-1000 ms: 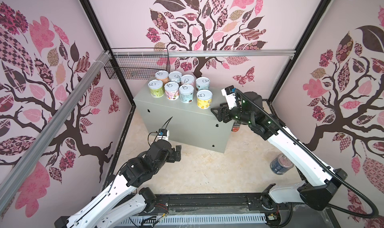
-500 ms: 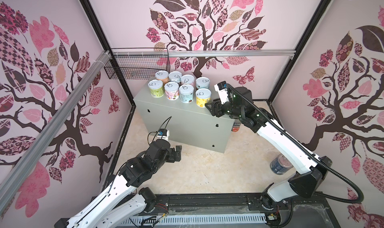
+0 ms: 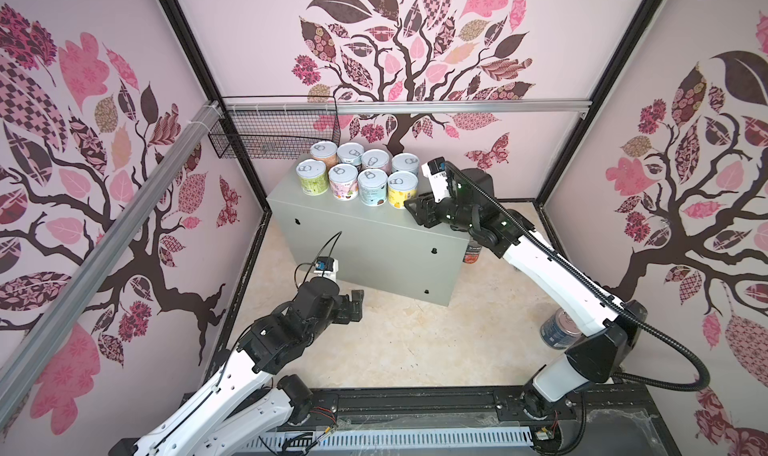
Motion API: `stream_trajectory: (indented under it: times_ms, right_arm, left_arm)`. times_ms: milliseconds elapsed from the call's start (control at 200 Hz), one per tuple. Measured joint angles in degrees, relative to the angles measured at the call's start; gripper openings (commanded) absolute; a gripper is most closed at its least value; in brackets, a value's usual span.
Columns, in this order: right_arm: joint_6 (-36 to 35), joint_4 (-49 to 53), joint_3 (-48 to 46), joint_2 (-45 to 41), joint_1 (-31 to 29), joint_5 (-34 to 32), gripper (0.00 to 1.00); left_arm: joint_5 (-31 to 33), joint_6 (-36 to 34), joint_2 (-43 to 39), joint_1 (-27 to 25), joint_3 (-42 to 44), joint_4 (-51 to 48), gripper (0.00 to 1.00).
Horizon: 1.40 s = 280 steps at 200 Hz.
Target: Place and organize the canned foods onto the counter
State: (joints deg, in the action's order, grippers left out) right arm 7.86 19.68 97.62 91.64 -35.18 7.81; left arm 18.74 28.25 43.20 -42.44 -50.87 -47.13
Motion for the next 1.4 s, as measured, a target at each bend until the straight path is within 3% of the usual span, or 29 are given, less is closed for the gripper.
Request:
stream_trajectory:
  times_ms: [220, 390, 690, 965, 1270, 1400]
  right_arm:
    - [0.1, -0.4, 0.6, 0.7, 0.0, 0.3, 0.56]
    - [0.3, -0.7, 0.7, 0.7, 0.0, 0.3, 0.73]
    - [0.7, 2.6, 0.7, -1.8, 0.0, -1.1, 0.81]
    - [0.8, 6.0, -2.6, -13.4, 0.0, -5.2, 0.82]
    - [4.2, 9.2, -13.0, -28.2, 0.7, -11.3, 0.82]
    - [5.2, 11.2, -15.1, -31.2, 4.0, -12.1, 0.76]
  left_arm:
    - [0.0, 0.0, -0.3, 0.1, 0.0, 0.0, 0.98]
    - [0.0, 0.0, -0.3, 0.1, 0.0, 0.1, 0.98]
    - [0.0, -0.2, -0.2, 0.2, 0.0, 0.4, 0.98]
    - [-0.2, -0.5, 0.8, 0.3, 0.0, 0.4, 0.98]
    - [0.6, -0.7, 2.0, 0.3, 0.0, 0.3, 0.98]
    - [1.2, -0.8, 2.3, 0.3, -0.1, -0.7, 0.98]
